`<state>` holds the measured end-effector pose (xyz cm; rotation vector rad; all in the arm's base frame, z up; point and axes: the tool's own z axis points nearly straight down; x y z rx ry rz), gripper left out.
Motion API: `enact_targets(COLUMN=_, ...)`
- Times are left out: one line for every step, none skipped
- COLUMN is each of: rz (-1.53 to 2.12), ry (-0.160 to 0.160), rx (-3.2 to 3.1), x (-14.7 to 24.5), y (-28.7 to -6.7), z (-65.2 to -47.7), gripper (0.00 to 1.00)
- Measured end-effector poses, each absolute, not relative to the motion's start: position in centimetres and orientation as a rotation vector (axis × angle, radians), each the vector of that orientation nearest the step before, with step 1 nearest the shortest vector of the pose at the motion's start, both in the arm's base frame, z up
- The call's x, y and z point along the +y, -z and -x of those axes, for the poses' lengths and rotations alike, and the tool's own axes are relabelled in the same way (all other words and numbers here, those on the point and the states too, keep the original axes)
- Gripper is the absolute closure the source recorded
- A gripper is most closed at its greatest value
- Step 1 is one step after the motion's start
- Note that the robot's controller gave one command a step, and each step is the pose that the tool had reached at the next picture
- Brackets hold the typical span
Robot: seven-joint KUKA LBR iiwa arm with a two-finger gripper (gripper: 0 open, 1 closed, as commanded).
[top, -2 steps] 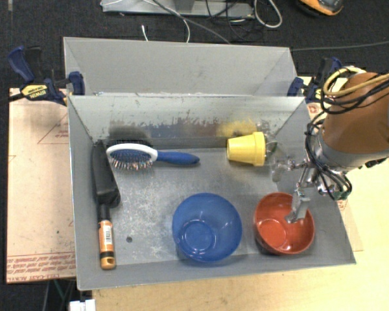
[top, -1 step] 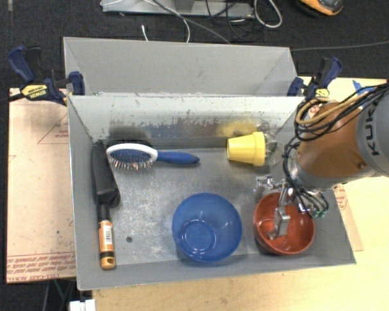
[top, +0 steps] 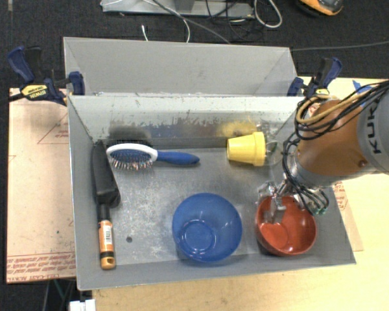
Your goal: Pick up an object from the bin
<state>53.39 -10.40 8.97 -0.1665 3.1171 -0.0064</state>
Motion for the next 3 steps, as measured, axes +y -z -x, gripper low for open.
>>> enact_targets(rz=0.167, ry=0.006, rx=3.117, x=-10.4, y=-9.0, z=-53.4, gripper=1.00)
enact_targets(rz=0.258, ry=0.008, rx=3.112, x=-10.7, y=-8.6, z=-53.8, gripper=1.00)
enact_targets(rz=0.265, ry=0.003, rx=3.118, x=-10.5, y=-10.1, z=-53.7, gripper=1.00)
